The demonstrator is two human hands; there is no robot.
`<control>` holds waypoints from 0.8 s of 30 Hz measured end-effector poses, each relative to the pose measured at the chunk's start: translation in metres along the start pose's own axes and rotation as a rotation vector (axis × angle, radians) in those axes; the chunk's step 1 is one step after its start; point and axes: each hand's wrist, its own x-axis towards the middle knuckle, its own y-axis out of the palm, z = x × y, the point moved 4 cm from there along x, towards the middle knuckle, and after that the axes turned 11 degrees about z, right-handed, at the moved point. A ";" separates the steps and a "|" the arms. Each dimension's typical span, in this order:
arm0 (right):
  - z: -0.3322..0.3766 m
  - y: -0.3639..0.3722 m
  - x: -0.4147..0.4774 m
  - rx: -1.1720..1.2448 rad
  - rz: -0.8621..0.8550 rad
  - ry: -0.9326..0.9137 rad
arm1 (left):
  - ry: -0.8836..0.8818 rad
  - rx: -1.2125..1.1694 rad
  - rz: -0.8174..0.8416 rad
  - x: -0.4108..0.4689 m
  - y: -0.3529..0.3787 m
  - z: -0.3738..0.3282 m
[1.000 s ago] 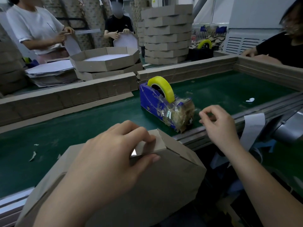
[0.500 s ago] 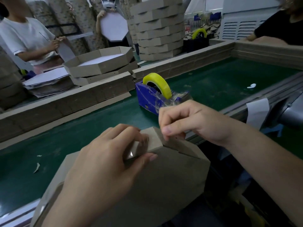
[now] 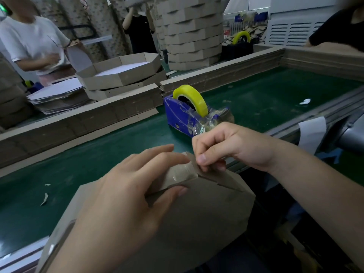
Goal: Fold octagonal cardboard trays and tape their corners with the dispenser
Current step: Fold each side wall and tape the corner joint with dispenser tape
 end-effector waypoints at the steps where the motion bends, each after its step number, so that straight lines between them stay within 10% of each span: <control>1: 0.001 0.000 0.000 -0.001 0.004 0.000 | 0.008 -0.001 0.003 0.000 0.000 0.000; 24: 0.003 0.001 -0.002 -0.035 0.020 0.041 | 0.041 0.062 -0.063 -0.006 0.001 0.001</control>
